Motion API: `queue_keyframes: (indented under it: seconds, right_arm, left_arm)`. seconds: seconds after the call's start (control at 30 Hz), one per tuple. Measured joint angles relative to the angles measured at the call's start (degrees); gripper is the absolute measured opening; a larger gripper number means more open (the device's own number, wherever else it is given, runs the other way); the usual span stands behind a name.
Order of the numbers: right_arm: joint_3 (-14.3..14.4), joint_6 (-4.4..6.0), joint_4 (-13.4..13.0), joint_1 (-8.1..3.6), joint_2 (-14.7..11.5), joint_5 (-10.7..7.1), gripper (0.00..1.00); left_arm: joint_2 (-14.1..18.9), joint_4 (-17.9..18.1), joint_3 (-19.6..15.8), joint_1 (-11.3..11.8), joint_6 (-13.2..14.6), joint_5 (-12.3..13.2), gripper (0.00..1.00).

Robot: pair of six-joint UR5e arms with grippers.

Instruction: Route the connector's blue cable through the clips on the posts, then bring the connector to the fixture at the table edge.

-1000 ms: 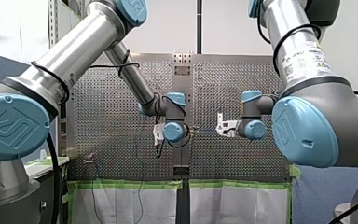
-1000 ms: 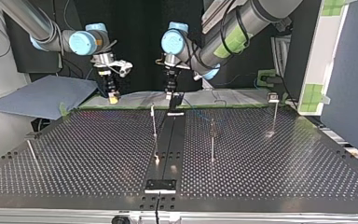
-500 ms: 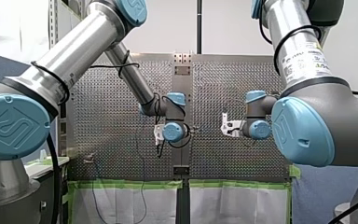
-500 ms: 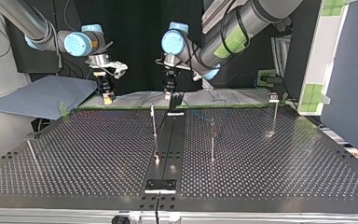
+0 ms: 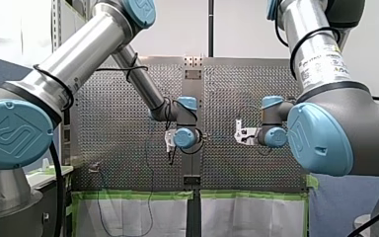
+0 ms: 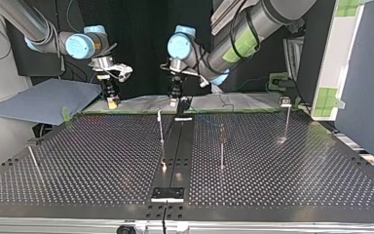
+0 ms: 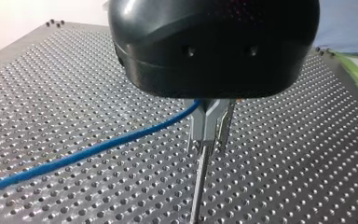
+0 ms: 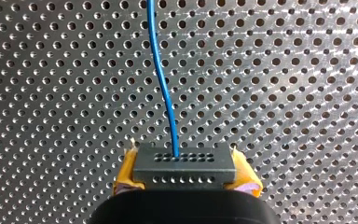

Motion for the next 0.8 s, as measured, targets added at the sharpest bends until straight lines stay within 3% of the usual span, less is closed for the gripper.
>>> queue_keyframes:
  seconds: [0.37,0.8]
  right_arm:
    - [0.0,0.18,-0.66,0.0,0.01,0.0,0.07]
    - [-0.07,1.07,-2.3,-0.2,0.09,-0.02,0.07]
  left_arm:
    - [-2.59,-1.59,2.88,0.73,-2.68,0.11,0.02]
    - [-2.64,-1.57,3.52,1.6,-2.72,0.83,0.02]
